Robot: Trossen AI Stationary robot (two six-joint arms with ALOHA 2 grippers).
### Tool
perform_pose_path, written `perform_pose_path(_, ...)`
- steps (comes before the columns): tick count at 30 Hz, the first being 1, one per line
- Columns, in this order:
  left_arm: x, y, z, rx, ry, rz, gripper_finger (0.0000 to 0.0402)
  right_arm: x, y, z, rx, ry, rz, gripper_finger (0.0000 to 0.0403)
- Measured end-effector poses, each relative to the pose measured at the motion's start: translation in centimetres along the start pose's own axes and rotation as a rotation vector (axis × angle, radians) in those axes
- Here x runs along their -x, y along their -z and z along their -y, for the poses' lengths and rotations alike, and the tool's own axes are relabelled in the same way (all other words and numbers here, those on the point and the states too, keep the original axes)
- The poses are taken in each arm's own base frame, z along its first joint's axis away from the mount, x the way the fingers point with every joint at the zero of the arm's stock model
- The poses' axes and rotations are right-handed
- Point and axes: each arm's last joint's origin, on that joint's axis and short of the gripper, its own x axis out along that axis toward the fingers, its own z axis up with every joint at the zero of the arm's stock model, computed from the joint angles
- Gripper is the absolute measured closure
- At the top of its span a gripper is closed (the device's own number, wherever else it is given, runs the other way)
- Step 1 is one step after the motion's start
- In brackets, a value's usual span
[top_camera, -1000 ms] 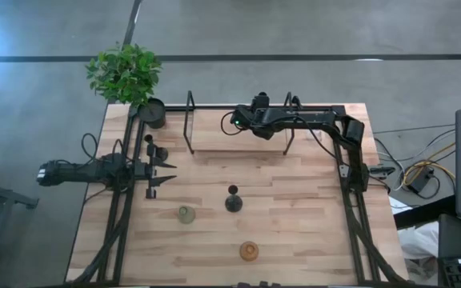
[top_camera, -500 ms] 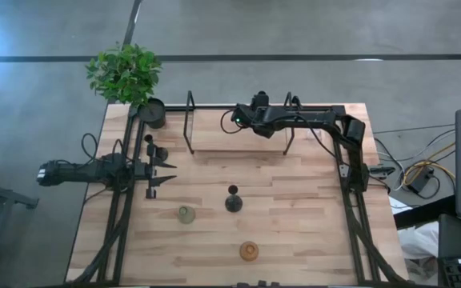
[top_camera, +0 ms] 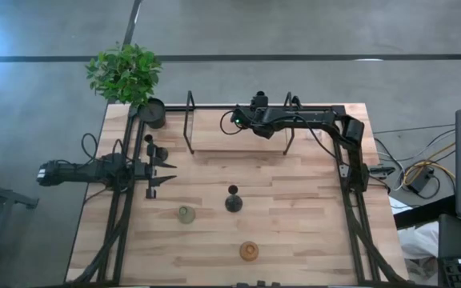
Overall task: Pick & Place candle stick holders
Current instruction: Put the right black candle holder on the shelf
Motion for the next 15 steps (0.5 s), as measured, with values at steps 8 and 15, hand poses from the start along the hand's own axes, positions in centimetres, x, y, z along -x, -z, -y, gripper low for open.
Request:
perform_pose_path(8, 0.00, 0.00, 0.00, 0.000, 0.000, 0.000, 0.0258, 0.03, -0.02, -0.01, -0.004, 0.002, 0.006, 0.0337)
perform_pose_path(15, 0.00, 0.00, 0.00, 0.000, 0.001, 0.000, 0.0258, 0.06, -0.04, -0.02, -0.010, -0.002, 0.000, 0.0290)
